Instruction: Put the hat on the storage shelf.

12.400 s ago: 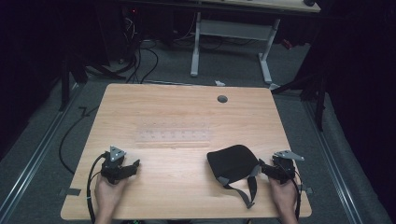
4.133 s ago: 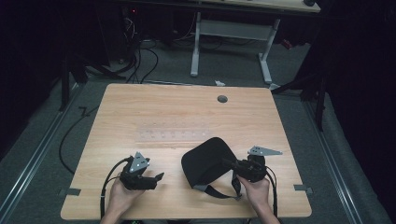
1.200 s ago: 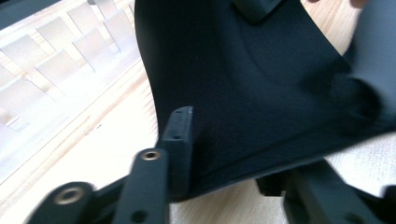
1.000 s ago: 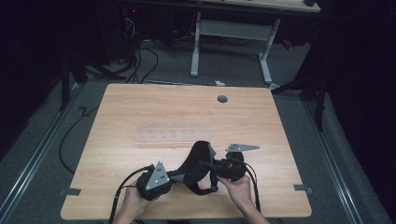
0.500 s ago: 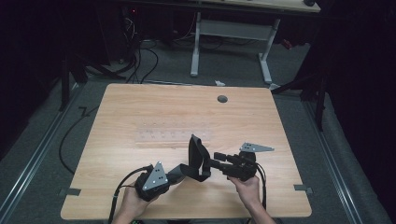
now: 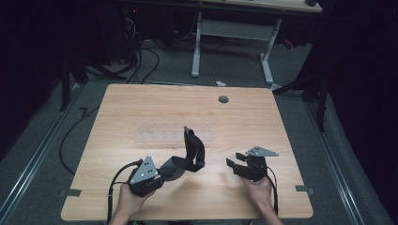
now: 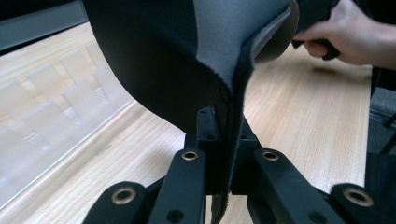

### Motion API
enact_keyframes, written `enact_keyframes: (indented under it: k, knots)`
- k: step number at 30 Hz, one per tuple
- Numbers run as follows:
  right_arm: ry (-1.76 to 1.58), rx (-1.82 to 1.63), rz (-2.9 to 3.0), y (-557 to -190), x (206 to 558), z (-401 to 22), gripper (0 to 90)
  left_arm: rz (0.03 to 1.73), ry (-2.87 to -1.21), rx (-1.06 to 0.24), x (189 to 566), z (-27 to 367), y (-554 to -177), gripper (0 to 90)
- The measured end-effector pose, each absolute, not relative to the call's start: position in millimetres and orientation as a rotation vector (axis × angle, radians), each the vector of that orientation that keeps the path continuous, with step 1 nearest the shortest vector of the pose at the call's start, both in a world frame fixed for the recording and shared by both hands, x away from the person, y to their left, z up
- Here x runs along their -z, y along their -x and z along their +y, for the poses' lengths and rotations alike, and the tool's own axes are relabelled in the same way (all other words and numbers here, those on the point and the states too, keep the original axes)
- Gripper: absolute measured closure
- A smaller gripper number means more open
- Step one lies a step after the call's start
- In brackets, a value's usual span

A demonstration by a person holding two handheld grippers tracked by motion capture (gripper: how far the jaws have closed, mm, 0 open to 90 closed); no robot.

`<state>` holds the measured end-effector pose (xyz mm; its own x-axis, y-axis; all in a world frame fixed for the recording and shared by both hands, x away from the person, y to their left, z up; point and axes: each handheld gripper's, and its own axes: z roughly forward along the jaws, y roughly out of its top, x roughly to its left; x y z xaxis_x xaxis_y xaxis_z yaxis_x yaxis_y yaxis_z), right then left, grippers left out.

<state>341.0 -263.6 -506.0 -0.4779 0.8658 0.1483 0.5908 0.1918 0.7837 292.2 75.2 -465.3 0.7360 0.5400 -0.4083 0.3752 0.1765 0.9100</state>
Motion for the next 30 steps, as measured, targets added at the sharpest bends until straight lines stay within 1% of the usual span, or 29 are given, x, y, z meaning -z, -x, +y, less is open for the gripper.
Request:
enact_keyframes:
  k: [15, 23, 30]
  knots:
    - [-1.41, -0.928, 2.087, -349.6, 522.8, -280.2, 43.7, 0.879, -1.293, -0.153, 447.4, 103.9, -308.2, 86.9]
    - [-1.439, -0.886, 2.061, -352.1, 529.9, -287.1, 43.7, 0.924, -1.25, -0.178, 443.8, 117.1, -317.8, 86.8]
    - [-1.451, -0.874, 2.053, -353.8, 530.7, -288.7, 41.6, 0.94, -1.228, -0.215, 440.3, 121.3, -327.6, 86.9]
